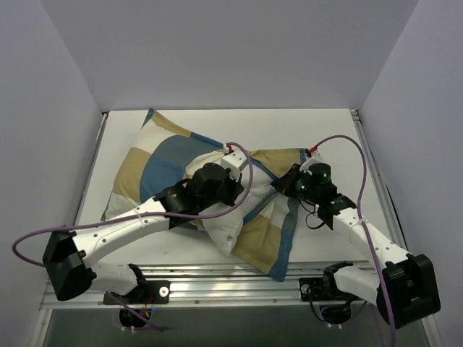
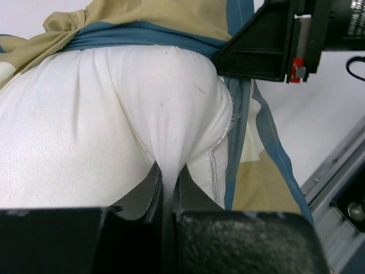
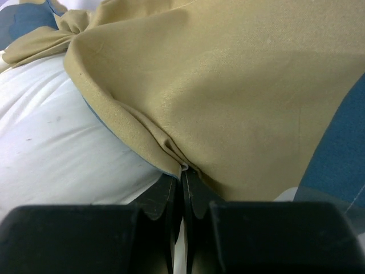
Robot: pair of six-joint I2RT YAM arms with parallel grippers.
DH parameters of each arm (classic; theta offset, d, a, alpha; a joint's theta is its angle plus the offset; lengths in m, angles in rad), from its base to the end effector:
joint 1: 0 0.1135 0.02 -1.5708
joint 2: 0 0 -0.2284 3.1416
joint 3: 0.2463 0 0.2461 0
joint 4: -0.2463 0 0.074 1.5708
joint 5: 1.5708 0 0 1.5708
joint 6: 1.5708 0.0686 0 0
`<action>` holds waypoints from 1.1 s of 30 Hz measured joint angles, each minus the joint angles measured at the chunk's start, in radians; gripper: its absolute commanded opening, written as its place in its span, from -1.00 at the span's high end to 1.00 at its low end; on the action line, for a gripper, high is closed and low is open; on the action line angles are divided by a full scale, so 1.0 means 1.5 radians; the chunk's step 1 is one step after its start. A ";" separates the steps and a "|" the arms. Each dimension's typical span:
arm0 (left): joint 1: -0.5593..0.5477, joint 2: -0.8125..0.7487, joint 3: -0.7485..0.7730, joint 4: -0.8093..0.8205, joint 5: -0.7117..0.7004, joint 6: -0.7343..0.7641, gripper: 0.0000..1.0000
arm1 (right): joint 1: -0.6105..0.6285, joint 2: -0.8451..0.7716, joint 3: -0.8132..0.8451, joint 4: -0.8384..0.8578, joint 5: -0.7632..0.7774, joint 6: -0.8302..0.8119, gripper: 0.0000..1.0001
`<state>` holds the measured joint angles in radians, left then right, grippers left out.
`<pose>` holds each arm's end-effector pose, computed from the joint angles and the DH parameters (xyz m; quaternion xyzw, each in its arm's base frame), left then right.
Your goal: Remove the pillowcase from the pillow
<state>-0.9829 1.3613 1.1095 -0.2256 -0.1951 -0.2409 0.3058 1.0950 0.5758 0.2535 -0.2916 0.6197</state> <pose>0.2019 -0.2790 0.2706 0.2611 0.8107 -0.2291 0.4713 0.2679 0.1053 0.2135 0.0357 0.7902 0.3715 0.4861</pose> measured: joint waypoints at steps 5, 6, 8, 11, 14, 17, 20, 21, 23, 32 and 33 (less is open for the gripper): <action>0.022 -0.103 -0.055 -0.009 0.060 0.008 0.95 | -0.006 0.001 0.010 -0.016 -0.047 0.001 1.00; 0.028 -0.122 -0.065 -0.013 0.070 0.008 0.95 | -0.007 0.003 0.011 -0.022 -0.048 -0.002 1.00; 0.042 -0.165 -0.076 -0.025 0.095 0.009 0.95 | -0.015 0.012 0.011 -0.035 -0.045 -0.007 1.00; 0.064 -0.216 -0.077 -0.037 0.117 0.010 0.95 | -0.032 0.025 0.011 -0.053 -0.042 -0.012 1.00; 0.077 -0.243 -0.078 -0.046 0.136 0.010 0.95 | -0.038 0.031 0.011 -0.055 -0.042 -0.015 1.00; 0.082 -0.243 -0.081 -0.046 0.147 0.009 0.95 | -0.039 0.035 0.011 -0.055 -0.047 -0.021 0.96; 0.085 -0.220 -0.079 -0.033 0.156 0.005 0.61 | -0.042 0.035 0.011 -0.055 -0.051 -0.026 0.78; 0.085 -0.204 -0.074 -0.026 0.162 0.004 0.43 | -0.042 0.033 0.011 -0.057 -0.048 -0.028 0.70; 0.085 -0.160 -0.055 -0.013 0.178 -0.006 0.15 | -0.042 0.022 0.012 -0.073 -0.034 -0.033 0.40; 0.042 -0.089 0.038 -0.034 0.058 -0.066 -0.91 | -0.051 -0.085 0.109 -0.238 0.132 -0.108 -0.64; 0.044 -0.102 0.038 -0.048 0.026 -0.081 -0.92 | -0.050 -0.094 0.121 -0.246 0.135 -0.117 -0.72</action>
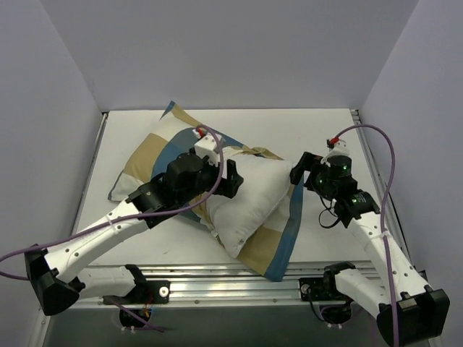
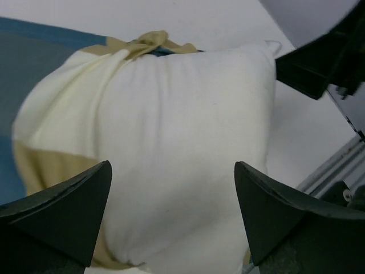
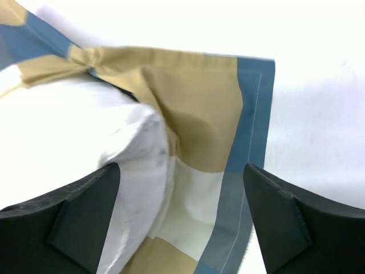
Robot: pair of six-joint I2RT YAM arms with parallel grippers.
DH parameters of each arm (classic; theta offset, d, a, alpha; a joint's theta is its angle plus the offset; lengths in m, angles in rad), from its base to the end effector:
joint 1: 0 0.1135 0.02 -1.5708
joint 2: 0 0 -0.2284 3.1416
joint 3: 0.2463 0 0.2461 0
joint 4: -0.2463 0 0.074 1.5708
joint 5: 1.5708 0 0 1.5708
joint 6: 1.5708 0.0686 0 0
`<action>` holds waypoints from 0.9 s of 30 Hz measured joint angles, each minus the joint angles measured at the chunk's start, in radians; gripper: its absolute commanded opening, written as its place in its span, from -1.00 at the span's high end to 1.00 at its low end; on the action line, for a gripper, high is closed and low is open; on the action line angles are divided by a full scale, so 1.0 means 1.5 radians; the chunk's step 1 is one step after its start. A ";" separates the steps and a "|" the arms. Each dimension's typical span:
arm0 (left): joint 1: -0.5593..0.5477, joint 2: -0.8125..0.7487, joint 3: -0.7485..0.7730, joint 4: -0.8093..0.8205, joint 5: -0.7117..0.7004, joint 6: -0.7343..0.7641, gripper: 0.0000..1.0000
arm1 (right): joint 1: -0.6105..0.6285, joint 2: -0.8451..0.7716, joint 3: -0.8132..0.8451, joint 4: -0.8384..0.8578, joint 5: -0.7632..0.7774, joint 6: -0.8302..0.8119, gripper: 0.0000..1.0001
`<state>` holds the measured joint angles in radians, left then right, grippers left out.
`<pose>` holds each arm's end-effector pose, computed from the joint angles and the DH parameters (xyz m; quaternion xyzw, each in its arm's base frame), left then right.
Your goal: Remove the pillowcase from the pillow
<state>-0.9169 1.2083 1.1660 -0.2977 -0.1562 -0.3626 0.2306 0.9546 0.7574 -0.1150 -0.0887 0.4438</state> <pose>0.1993 -0.2425 0.3296 0.1794 0.7953 -0.2925 0.4997 0.2607 0.0675 0.2683 0.0600 0.8058 0.2284 0.5430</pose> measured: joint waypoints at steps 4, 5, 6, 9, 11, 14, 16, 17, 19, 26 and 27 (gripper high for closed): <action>0.035 -0.060 -0.002 -0.082 -0.110 -0.071 -0.94 | 0.016 -0.004 0.055 -0.017 -0.004 -0.023 -0.88; 0.052 -0.074 -0.008 -0.097 -0.128 -0.090 -0.94 | 0.025 0.002 0.067 -0.016 -0.010 -0.028 -0.90; 0.072 -0.088 -0.018 -0.113 -0.142 -0.109 -0.94 | 0.036 0.013 0.078 -0.014 -0.019 -0.033 -0.94; 0.136 -0.116 -0.078 -0.142 -0.168 -0.162 -0.94 | 0.066 0.045 0.089 -0.002 -0.041 -0.047 -0.97; 0.169 -0.115 -0.124 -0.151 -0.169 -0.189 -0.94 | 0.090 0.070 0.089 0.003 -0.052 -0.056 -0.97; 0.217 -0.082 -0.176 -0.153 -0.148 -0.211 -0.94 | 0.134 0.115 0.088 0.016 -0.057 -0.072 -0.76; 0.242 -0.044 -0.185 -0.147 -0.129 -0.222 -0.94 | 0.163 0.142 0.085 0.019 -0.057 -0.076 -0.58; 0.250 -0.025 -0.185 -0.139 -0.122 -0.222 -0.94 | 0.179 0.154 0.083 0.018 -0.057 -0.076 -0.55; 0.260 0.016 -0.173 -0.131 -0.117 -0.219 -0.94 | 0.217 0.167 0.081 0.013 -0.057 -0.073 -0.50; 0.276 0.167 -0.032 -0.114 -0.117 -0.154 -0.94 | 0.427 0.143 0.081 -0.014 -0.039 -0.015 -0.50; 0.277 0.182 -0.013 -0.103 -0.116 -0.149 -0.94 | 0.446 0.139 0.081 -0.015 -0.041 -0.006 -0.51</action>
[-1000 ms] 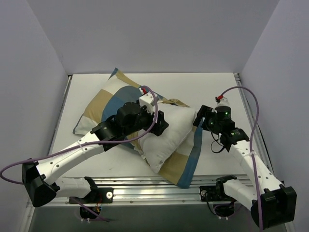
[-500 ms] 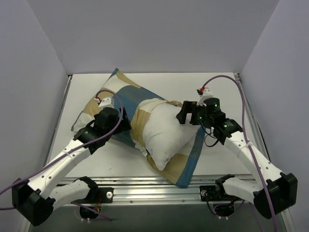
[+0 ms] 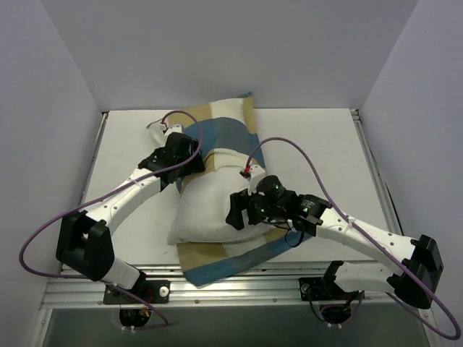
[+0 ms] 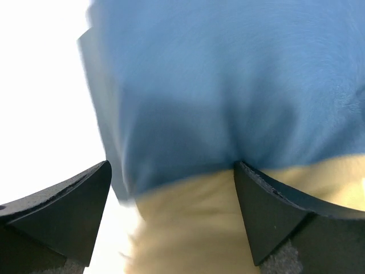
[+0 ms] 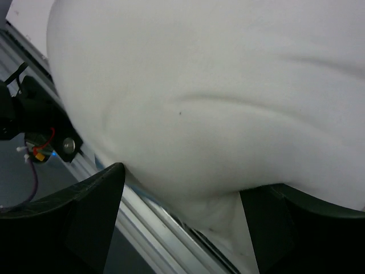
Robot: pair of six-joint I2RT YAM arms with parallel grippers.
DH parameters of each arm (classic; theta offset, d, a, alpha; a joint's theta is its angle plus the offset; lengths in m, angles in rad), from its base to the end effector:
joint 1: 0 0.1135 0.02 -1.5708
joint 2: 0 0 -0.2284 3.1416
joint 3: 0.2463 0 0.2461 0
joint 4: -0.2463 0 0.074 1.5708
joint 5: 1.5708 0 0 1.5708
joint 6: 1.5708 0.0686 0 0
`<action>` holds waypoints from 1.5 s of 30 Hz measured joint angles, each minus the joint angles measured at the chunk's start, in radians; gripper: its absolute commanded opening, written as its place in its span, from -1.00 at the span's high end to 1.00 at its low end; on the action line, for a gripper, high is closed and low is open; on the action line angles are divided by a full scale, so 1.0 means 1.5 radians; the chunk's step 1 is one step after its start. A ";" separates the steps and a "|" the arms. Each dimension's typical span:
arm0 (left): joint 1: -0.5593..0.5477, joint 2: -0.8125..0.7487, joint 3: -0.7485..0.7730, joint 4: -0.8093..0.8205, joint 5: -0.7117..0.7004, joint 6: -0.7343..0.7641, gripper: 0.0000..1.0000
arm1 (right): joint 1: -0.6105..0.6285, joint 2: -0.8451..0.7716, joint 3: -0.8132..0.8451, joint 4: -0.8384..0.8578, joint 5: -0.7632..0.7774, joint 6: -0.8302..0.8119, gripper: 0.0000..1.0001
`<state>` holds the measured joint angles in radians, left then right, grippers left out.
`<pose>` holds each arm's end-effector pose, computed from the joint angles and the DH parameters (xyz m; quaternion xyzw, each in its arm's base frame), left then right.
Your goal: Remove the pillowcase from the pillow
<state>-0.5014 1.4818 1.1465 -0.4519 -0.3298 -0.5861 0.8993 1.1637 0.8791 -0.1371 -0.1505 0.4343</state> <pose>0.3113 -0.1453 0.2207 -0.1012 0.9082 -0.0650 0.4008 0.1816 0.2451 0.2558 -0.2326 0.8051 0.3848 0.3868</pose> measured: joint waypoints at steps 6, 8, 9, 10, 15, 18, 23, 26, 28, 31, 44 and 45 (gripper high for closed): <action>0.001 0.027 0.075 0.052 0.032 0.064 -0.94 | 0.034 0.004 0.007 0.003 -0.022 0.027 -0.51; 0.004 0.025 0.093 0.051 0.040 0.089 -0.92 | 0.038 0.007 0.017 0.009 -0.021 0.027 -0.52; 0.006 0.023 0.101 0.049 0.045 0.102 -0.90 | 0.038 0.007 0.023 0.008 -0.011 0.027 -0.53; 0.008 0.017 0.106 0.046 0.050 0.110 -0.89 | 0.039 0.007 0.030 0.007 0.003 0.025 -0.53; -0.004 -0.056 0.106 0.015 0.093 0.152 -0.88 | 0.026 -0.005 0.074 -0.026 0.111 0.011 -0.54; -0.064 -0.107 0.097 0.009 0.091 0.190 -0.88 | -0.025 -0.031 0.084 -0.042 0.160 -0.003 -0.55; -0.203 -0.112 0.085 0.012 0.063 0.267 -0.88 | -0.131 -0.053 0.085 -0.052 0.202 -0.031 -0.57; -0.210 -0.068 0.084 0.014 0.044 0.290 -0.88 | -0.144 -0.047 0.085 -0.051 0.206 -0.047 -0.58; -0.207 -0.032 0.084 0.015 0.030 0.291 -0.88 | -0.152 -0.037 0.086 -0.048 0.205 -0.057 -0.57; -0.205 0.011 0.070 0.022 0.025 0.284 -0.88 | -0.159 -0.012 0.087 -0.032 0.200 -0.070 -0.58; -0.205 0.001 -0.063 0.161 0.037 0.174 0.44 | -0.164 0.152 0.087 0.087 0.142 -0.106 -0.42; -0.205 -0.001 -0.067 0.167 0.041 0.169 0.61 | -0.164 0.163 0.087 0.096 0.141 -0.109 -0.37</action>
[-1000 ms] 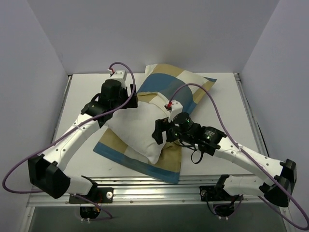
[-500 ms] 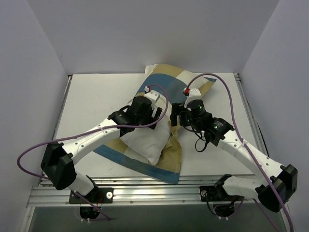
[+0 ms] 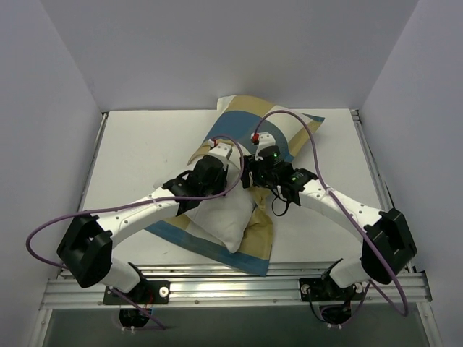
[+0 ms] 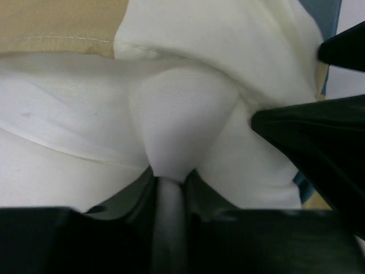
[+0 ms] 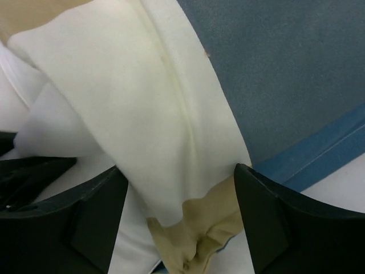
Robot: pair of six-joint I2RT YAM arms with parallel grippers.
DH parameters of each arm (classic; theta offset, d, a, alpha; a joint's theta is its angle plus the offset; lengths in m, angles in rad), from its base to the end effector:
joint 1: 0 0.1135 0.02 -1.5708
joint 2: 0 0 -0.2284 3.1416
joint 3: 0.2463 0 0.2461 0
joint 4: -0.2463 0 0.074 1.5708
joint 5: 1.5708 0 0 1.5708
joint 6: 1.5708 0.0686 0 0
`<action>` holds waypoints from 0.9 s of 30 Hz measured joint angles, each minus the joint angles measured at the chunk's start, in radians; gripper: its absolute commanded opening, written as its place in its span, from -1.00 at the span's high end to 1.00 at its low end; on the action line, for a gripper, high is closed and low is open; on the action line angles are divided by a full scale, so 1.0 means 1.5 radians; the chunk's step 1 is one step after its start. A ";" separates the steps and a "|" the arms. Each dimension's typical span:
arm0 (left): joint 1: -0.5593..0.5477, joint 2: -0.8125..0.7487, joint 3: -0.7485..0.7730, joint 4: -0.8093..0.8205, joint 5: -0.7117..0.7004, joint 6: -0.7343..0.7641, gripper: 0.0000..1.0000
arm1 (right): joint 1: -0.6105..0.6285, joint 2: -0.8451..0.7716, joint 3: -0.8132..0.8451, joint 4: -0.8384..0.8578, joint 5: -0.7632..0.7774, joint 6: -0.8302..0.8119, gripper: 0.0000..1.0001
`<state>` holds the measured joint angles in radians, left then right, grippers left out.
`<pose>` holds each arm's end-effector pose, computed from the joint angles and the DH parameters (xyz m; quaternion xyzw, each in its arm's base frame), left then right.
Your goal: Remove the pillowcase from the pillow
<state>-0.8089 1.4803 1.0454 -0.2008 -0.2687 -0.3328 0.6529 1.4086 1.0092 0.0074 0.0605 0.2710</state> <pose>0.2574 -0.2435 0.2116 0.1499 0.8739 -0.1407 0.4404 0.2869 0.2142 0.2469 -0.1412 0.8190 0.2251 0.5086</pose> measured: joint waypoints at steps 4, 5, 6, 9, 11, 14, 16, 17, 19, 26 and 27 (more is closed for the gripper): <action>0.000 -0.009 -0.005 0.006 0.012 -0.014 0.95 | -0.007 0.041 -0.001 0.028 0.000 -0.008 0.20; 0.000 -0.012 -0.005 0.002 0.013 -0.016 0.95 | -0.011 0.047 -0.004 0.035 0.003 -0.008 0.45; 0.000 -0.016 -0.004 -0.004 0.014 -0.017 0.95 | -0.017 0.050 -0.008 0.041 0.006 -0.008 0.56; 0.004 -0.031 0.010 -0.036 0.027 -0.016 0.95 | -0.046 0.050 -0.025 0.063 0.009 0.005 0.86; 0.006 -0.043 0.023 -0.061 0.043 -0.015 0.95 | -0.072 0.049 -0.036 0.077 0.006 0.022 0.99; 0.022 -0.073 0.032 -0.088 0.088 -0.015 0.95 | -0.117 0.046 -0.050 0.086 -0.010 0.052 1.00; 0.052 -0.101 0.032 -0.107 0.142 -0.016 0.95 | -0.144 0.043 -0.055 0.088 -0.030 0.076 1.00; 0.069 -0.116 0.032 -0.116 0.167 -0.016 0.95 | -0.154 0.042 -0.056 0.088 -0.041 0.085 1.00; 0.101 -0.143 0.032 -0.135 0.211 -0.016 0.95 | -0.166 0.038 -0.056 0.088 -0.060 0.102 1.00; 0.148 -0.230 0.033 -0.214 0.289 -0.014 0.95 | -0.201 0.017 -0.068 0.082 -0.122 0.159 1.00; 0.150 -0.240 0.033 -0.224 0.294 -0.014 0.95 | -0.208 0.011 -0.075 0.081 -0.132 0.167 1.00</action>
<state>-0.5842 1.1206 1.0943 -0.5369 0.1719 -0.3546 0.3412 1.4250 0.8974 0.1287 -0.1375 0.5220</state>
